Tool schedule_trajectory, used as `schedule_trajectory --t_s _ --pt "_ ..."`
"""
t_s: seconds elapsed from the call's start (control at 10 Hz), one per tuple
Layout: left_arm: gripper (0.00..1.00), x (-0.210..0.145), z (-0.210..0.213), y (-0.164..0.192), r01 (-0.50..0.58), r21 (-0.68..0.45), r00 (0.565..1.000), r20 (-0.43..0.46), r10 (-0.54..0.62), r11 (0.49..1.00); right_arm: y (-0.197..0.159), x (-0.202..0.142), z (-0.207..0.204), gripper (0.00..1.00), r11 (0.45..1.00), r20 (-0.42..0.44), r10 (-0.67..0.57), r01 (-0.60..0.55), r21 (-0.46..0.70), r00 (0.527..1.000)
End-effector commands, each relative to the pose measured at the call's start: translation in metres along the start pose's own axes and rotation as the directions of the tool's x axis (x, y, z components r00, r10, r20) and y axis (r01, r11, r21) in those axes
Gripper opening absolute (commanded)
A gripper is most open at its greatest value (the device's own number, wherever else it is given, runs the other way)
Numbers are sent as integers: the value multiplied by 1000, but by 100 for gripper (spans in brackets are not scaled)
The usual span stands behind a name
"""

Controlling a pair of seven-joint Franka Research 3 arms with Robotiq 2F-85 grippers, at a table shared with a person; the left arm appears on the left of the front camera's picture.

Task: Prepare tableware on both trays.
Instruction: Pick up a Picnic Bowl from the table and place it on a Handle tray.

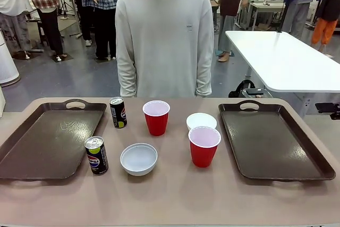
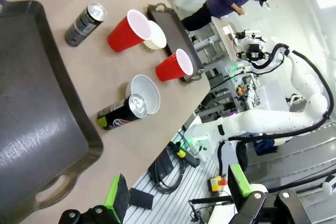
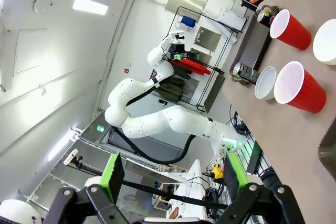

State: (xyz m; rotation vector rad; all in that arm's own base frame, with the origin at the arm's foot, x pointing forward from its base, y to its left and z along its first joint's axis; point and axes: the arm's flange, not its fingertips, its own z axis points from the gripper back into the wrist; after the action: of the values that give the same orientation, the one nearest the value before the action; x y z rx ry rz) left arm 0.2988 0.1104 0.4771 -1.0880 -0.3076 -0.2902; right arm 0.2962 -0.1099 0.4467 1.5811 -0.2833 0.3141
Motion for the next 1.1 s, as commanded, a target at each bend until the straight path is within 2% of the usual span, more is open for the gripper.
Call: schedule_trajectory --t_s 0.0,0.7,0.8,0.9,1.0 --pt "100 -1 -1 2 24 -20 1000 15 -24 1000 1 0 2 100 1000 10 16 -16 22 1000" --pt "100 -1 -1 2 24 -20 1000 15 -24 1000 0 0 0 100 1000 0 0 0 0 1000" --pt "100 -1 -1 2 24 -20 1000 15 -24 1000 40 20 -27 100 990 -43 81 -85 -112 996" --pt "100 -1 -1 2 24 -20 1000 15 -24 1000 69 44 -54 100 962 -91 96 -115 -246 991" --pt "100 -1 -1 2 24 -20 1000 15 -24 1000 95 75 -86 100 909 -113 165 -196 -369 980"
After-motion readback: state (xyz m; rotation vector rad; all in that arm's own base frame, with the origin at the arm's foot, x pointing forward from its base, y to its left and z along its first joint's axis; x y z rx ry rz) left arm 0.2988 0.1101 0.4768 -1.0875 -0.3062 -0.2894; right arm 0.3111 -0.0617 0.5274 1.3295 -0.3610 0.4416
